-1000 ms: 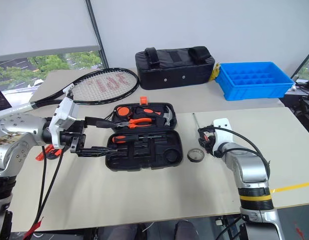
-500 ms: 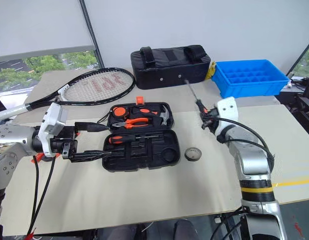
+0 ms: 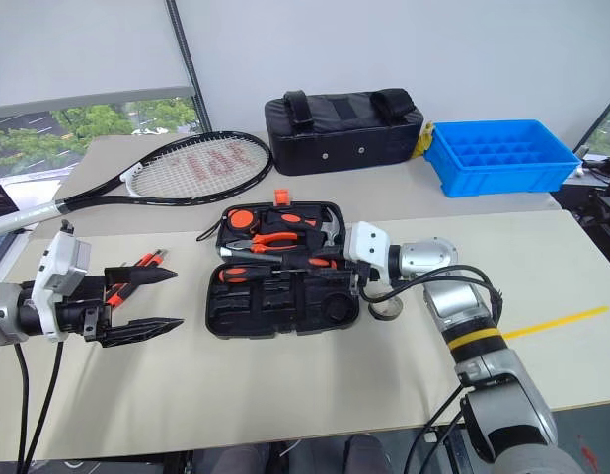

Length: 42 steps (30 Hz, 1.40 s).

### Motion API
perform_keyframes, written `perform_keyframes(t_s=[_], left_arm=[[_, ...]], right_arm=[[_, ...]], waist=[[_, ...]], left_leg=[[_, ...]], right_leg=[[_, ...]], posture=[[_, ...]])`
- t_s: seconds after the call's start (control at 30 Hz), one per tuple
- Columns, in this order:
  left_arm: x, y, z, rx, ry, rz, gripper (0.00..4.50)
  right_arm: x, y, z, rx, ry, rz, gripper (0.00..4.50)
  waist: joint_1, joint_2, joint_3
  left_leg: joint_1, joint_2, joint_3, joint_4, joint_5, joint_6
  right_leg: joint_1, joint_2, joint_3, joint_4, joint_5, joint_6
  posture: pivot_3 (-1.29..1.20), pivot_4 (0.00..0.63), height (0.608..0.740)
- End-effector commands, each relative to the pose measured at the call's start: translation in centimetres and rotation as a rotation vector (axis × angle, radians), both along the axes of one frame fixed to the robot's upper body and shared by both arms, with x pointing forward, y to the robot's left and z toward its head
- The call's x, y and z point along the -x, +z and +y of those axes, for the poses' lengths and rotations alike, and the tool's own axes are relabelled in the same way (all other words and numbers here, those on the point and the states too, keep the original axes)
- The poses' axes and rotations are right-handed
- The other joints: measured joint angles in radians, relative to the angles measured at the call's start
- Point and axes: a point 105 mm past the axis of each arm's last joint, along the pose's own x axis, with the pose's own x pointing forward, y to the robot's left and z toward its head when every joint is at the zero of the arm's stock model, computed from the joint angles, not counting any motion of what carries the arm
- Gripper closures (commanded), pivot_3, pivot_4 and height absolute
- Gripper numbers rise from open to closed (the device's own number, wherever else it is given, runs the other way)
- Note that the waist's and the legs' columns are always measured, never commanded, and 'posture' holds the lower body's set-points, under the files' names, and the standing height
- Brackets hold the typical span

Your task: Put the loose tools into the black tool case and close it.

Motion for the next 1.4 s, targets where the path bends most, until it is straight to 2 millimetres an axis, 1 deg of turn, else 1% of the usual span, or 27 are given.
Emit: perform_keyframes(t_s=[0.03, 0.1, 0.17, 0.2, 0.27, 0.3, 0.4, 0.43, 0.57, 0.7, 0.77, 0.83, 0.87, 0.93, 0.97, 1.0, 1.03, 1.07, 1.13, 1.17, 1.2, 1.23, 1.27, 1.3, 1.4], left_arm=[[1.2, 1.2, -0.6, 0.025, -0.021, -0.032, 0.00], [1.6, 1.2, -0.7, 0.025, -0.018, -0.031, 0.00], [1.8, 1.2, -0.8, 0.023, -0.014, -0.033, 0.00], [1.9, 1.2, -0.8, 0.023, -0.012, -0.034, 0.00], [2.1, 1.2, -0.9, 0.022, -0.009, -0.033, 0.00], [2.2, 1.2, -0.9, 0.019, -0.009, -0.030, 0.00], [2.4, 0.8, -0.8, -0.003, -0.009, -0.021, 0.00], [2.4, 0.7, -0.7, -0.003, -0.007, -0.019, 0.00], [2.3, 0.5, -0.5, -0.009, -0.003, -0.020, 0.00], [2.3, 0.3, -0.6, -0.008, -0.015, -0.016, 0.00], [2.2, 0.2, -0.7, -0.014, -0.019, -0.017, 0.00], [2.1, 0.1, -0.8, -0.011, -0.024, -0.017, 0.00], [2.0, 0.1, -0.8, -0.010, -0.026, -0.016, 0.00], [1.9, 0.0, -0.8, -0.013, -0.028, -0.016, 0.00], [1.8, -0.1, -0.7, -0.014, -0.029, -0.017, 0.00], [1.7, -0.1, -0.7, -0.016, -0.029, -0.019, 0.00], [1.7, -0.1, -0.7, -0.017, -0.030, -0.020, 0.00], [1.7, -0.1, -0.7, -0.018, -0.030, -0.021, 0.00], [1.6, -0.2, -0.6, -0.022, -0.027, -0.023, 0.00], [1.6, -0.3, -0.5, -0.023, -0.023, -0.026, 0.00], [1.6, -0.3, -0.4, -0.024, -0.018, -0.028, 0.00], [1.5, -0.3, -0.4, -0.026, -0.012, -0.031, 0.00], [1.5, -0.4, -0.3, -0.027, -0.006, -0.033, 0.00], [1.5, -0.4, -0.2, -0.028, -0.001, -0.035, 0.00], [1.6, -0.5, -0.1, -0.031, 0.009, -0.035, 0.00]], right_arm=[[-0.6, 0.4, -0.4, 0.058, 0.054, -0.052, 3.58], [-1.2, 0.5, -0.4, 0.065, 0.048, -0.064, 3.58], [-1.7, 0.8, -0.2, 0.052, 0.043, -0.078, 2.58], [-1.8, 0.9, -0.1, 0.049, 0.044, -0.078, 2.29], [-2.1, 0.8, 0.0, 0.060, 0.049, -0.094, 1.55], [-2.2, 0.8, 0.1, 0.059, 0.050, -0.097, 1.29], [-2.3, 0.8, 0.5, 0.058, 0.061, -0.104, 0.21], [-2.4, 1.0, 0.7, 0.040, 0.053, -0.102, 0.05], [-2.9, 1.8, 0.9, -0.009, 0.016, -0.125, 0.05], [-3.5, 4.3, 1.4, -0.173, -0.050, -0.118, 0.05], [-3.3, 5.2, 1.9, -0.267, -0.061, -0.032, 0.05], [-2.8, 5.5, 2.3, -0.341, -0.054, 0.057, 0.05], [-2.7, 5.4, 2.4, -0.346, -0.064, 0.070, 0.29], [-2.6, 4.5, 2.4, -0.315, -0.079, 0.091, 0.76], [-3.0, 3.9, 2.4, -0.299, -0.115, 0.086, 1.16], [-3.2, 3.4, 2.4, -0.294, -0.138, 0.094, 1.45], [-3.4, 3.1, 2.5, -0.293, -0.154, 0.099, 1.87], [-3.5, 2.9, 2.7, -0.293, -0.165, 0.110, 2.19], [-3.5, 2.5, 3.2, -0.272, -0.162, 0.133, 2.83], [-3.4, 2.1, 3.4, -0.252, -0.156, 0.137, 3.23], [-3.4, 1.7, 3.5, -0.228, -0.154, 0.139, 3.46], [-3.3, 1.2, 3.7, -0.200, -0.148, 0.144, 3.91], [-3.2, 0.7, 3.9, -0.174, -0.139, 0.145, 4.23], [-3.3, 0.2, 4.0, -0.145, -0.142, 0.145, 4.38], [-3.3, -1.1, 4.3, -0.070, -0.143, 0.158, 4.38]], waist=[[-0.003, 0.000, 0.000], [-0.009, 0.000, 0.000], [-0.014, 0.000, 0.000], [-0.018, 0.000, 0.000], [-0.023, 0.000, 0.000], [-0.024, 0.000, 0.000], [-0.025, 0.000, 0.000], [-0.025, 0.000, 0.000], [-0.027, 0.001, 0.000], [-0.027, 0.001, 0.000], [-0.027, 0.001, 0.000], [-0.029, 0.001, 0.000], [-0.029, 0.001, 0.000], [-0.028, 0.001, 0.000], [-0.027, 0.001, 0.001], [-0.026, 0.001, 0.001], [-0.026, 0.001, 0.001], [-0.027, 0.001, 0.001], [-0.027, 0.001, 0.001], [-0.029, 0.001, 0.001], [-0.030, 0.001, 0.001], [-0.031, 0.001, 0.001], [-0.030, 0.001, 0.001], [-0.030, 0.001, 0.001], [-0.030, 0.001, 0.001]], left_leg=[[0.000, 0.000, 0.000, 0.000, 0.000, 0.000], [0.000, 0.000, 0.000, 0.000, 0.000, -0.001], [0.000, 0.000, 0.000, 0.000, 0.001, -0.002], [0.001, 0.000, 0.000, 0.000, 0.001, -0.002], [0.001, 0.000, 0.000, 0.000, 0.002, -0.003], [0.002, 0.000, 0.000, 0.000, 0.002, -0.003], [0.002, 0.000, 0.000, 0.000, 0.002, -0.003], [0.002, 0.000, 0.000, 0.000, 0.002, -0.003], [0.002, 0.000, 0.000, 0.000, 0.002, -0.004], [0.003, 0.000, 0.000, 0.000, 0.002, -0.004], [0.003, 0.000, 0.000, 0.000, 0.002, -0.005], [0.003, 0.001, 0.000, 0.000, 0.002, -0.005], [0.003, 0.001, 0.000, 0.000, 0.002, -0.005], [0.003, 0.001, 0.000, 0.000, 0.002, -0.005], [0.003, 0.001, 0.000, 0.000, 0.002, -0.005], [0.003, 0.001, 0.000, 0.000, 0.002, -0.005], [0.003, 0.000, 0.000, 0.000, 0.002, -0.005], [0.003, 0.000, 0.000, 0.000, 0.002, -0.005], [0.003, 0.000, 0.000, 0.000, 0.002, -0.005], [0.003, 0.000, 0.000, 0.000, 0.002, -0.005], [0.003, 0.000, 0.000, 0.000, 0.002, -0.005], [0.003, 0.000, 0.001, 0.000, 0.002, -0.005], [0.003, 0.000, 0.001, 0.000, 0.002, -0.005], [0.003, 0.000, 0.001, 0.000, 0.002, -0.005], [0.003, 0.000, 0.001, 0.000, 0.002, -0.005]], right_leg=[[0.000, 0.000, 0.000, 0.000, 0.000, 0.000], [0.000, 0.000, 0.000, 0.000, 0.000, 0.000], [-0.001, 0.000, 0.000, 0.001, 0.000, -0.001], [0.000, 0.001, 0.000, 0.001, 0.000, -0.001], [0.000, 0.001, 0.000, 0.002, 0.000, -0.001], [0.000, 0.001, 0.000, 0.002, 0.000, -0.002], [0.001, 0.000, 0.000, 0.002, 0.000, -0.002], [0.001, 0.000, 0.000, 0.002, 0.000, -0.002], [0.000, 0.000, 0.001, 0.004, 0.000, -0.002], [0.000, 0.000, 0.001, 0.011, 0.000, -0.002], [0.000, 0.000, 0.001, 0.011, 0.000, -0.003], [0.000, 0.000, 0.001, 0.011, 0.000, -0.003], [0.000, 0.000, 0.001, 0.012, 0.000, -0.003], [0.000, 0.000, 0.001, 0.012, 0.000, -0.003], [0.000, 0.000, 0.001, 0.012, 0.000, -0.003], [0.000, -0.001, 0.001, 0.011, 0.000, -0.003], [0.000, -0.001, 0.001, 0.011, 0.000, -0.003], [-0.001, -0.001, 0.001, 0.011, 0.000, -0.003], [-0.001, -0.001, 0.001, 0.011, 0.000, -0.003], [-0.001, -0.001, 0.001, 0.011, 0.000, -0.003], [-0.001, -0.001, 0.001, 0.011, 0.000, -0.003], [-0.002, -0.001, 0.001, 0.011, 0.000, -0.004], [-0.002, -0.001, 0.001, 0.011, 0.000, -0.004], [-0.002, -0.001, 0.001, 0.011, 0.000, -0.004], [-0.001, -0.001, 0.001, 0.011, 0.000, -0.004]], posture=[[0.00, 0.150, 0.740], [0.00, 0.150, 0.740], [0.00, 0.150, 0.740], [0.00, 0.150, 0.740], [0.00, 0.150, 0.740], [0.00, 0.150, 0.740], [0.00, 0.150, 0.740], [0.00, 0.150, 0.740], [0.00, 0.150, 0.740], [0.00, 0.150, 0.740], [0.00, 0.150, 0.740], [0.00, 0.150, 0.740], [0.00, 0.150, 0.740], [0.00, 0.150, 0.740], [0.00, 0.150, 0.740], [0.00, 0.150, 0.740], [0.00, 0.150, 0.740], [0.00, 0.150, 0.740], [0.00, 0.150, 0.740], [0.00, 0.150, 0.740], [0.00, 0.150, 0.740], [0.00, 0.150, 0.740], [0.00, 0.150, 0.740], [0.00, 0.150, 0.740], [0.00, 0.150, 0.740]])
